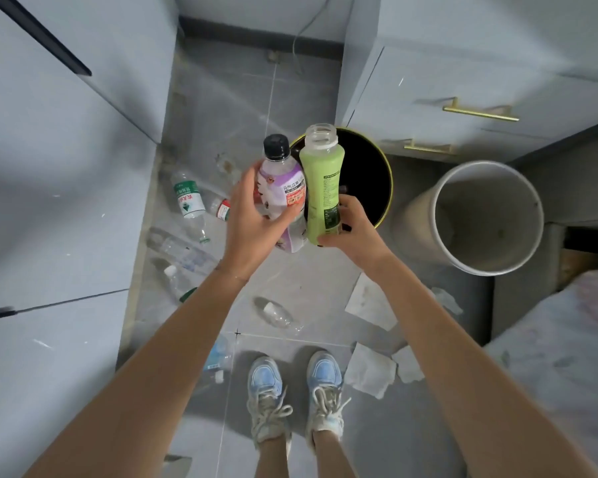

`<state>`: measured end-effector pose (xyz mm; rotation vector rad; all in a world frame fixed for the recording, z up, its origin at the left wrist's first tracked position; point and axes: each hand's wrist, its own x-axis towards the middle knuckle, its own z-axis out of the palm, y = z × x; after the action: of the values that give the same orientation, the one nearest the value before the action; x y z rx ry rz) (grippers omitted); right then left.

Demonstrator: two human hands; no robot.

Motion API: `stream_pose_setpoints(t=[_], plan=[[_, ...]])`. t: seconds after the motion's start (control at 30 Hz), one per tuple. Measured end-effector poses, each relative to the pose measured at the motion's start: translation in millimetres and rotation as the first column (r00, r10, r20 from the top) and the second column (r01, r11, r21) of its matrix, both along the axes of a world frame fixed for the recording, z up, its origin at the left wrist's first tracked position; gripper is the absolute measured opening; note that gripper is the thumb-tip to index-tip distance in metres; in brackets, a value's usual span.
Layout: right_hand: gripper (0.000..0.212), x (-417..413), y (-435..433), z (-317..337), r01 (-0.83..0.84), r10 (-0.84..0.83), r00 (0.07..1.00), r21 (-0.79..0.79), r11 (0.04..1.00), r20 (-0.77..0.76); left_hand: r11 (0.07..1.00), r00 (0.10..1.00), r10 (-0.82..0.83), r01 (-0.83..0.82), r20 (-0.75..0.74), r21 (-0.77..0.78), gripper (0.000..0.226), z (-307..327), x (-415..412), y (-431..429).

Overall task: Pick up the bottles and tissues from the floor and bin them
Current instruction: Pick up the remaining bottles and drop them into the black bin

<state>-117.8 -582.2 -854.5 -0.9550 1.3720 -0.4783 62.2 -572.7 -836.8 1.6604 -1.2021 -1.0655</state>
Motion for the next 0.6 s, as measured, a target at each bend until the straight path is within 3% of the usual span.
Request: stream_pose_setpoints(t=[0.17,0.37,0.6], plan=[[0.065,-12,-13,-4,-0.044,0.029,0.993,-0.136,0.99,-0.113,0.991,0.991,-0.132,0.132,0.0,0.006,0.069,-19,-12,-15],[0.043,-17,-26,-15,0.085,-0.108,0.988,-0.196,0.977,-0.108,0.978,0.98,-0.197,0.197,0.014,-0.062,0.064,-30,-28,-33],[0.061,-22,-43,-28,0.196,-0.21,0.977,-0.219,0.956,-0.042,0.956,0.95,-0.291,0.292,0.116,0.008,0.069,-55,-31,-53]])
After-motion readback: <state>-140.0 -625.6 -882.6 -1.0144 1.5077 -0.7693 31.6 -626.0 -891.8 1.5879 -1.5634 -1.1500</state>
